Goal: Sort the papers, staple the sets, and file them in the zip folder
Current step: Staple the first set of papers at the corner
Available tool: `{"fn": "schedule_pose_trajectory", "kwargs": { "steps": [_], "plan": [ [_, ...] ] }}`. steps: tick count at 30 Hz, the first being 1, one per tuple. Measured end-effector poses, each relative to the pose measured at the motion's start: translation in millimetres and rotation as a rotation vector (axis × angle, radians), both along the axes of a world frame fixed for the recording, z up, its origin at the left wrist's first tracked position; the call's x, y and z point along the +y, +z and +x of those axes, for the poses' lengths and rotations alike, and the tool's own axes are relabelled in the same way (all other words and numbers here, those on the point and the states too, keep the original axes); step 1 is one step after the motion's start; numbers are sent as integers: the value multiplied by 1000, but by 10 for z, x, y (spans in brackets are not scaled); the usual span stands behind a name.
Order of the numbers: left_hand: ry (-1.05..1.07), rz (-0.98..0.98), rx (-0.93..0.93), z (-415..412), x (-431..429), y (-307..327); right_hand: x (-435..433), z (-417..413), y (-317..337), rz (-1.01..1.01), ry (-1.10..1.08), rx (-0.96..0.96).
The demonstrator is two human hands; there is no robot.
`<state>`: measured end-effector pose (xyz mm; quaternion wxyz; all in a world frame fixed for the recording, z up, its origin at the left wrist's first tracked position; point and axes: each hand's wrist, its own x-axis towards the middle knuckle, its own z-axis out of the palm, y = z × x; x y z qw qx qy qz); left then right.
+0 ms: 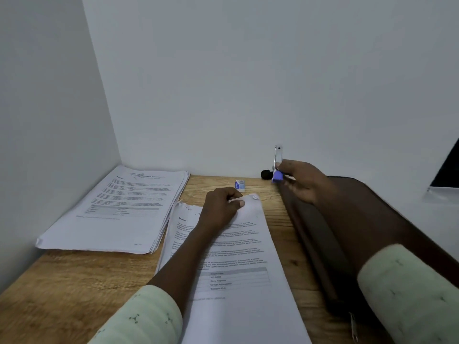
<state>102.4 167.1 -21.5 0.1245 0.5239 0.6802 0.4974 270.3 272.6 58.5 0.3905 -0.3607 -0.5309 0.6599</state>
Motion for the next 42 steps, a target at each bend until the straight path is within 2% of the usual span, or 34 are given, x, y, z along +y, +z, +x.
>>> {"fn": "schedule_pose_trajectory", "kwargs": {
  "steps": [4,18,22,27,32,37,42],
  "plan": [
    [-16,18,24,3,-30,6,-288,188,-150,-95,77,122],
    [-14,82,71,29,-78,0,-335,271,-371,12,208,108],
    [-12,75,76,21,-80,-5,-331,265,-389,6,175,162],
    [-25,88,59,29,-81,7,-327,250,-381,119,132,73],
    [-43,63,38,7,-61,-9,-298,303,-375,63,78,158],
    [-64,46,49,16,-45,-14,-286,318,-362,24,47,125],
    [-68,107,20,25,-49,0,-249,289,-406,118,58,76]
  ]
}}
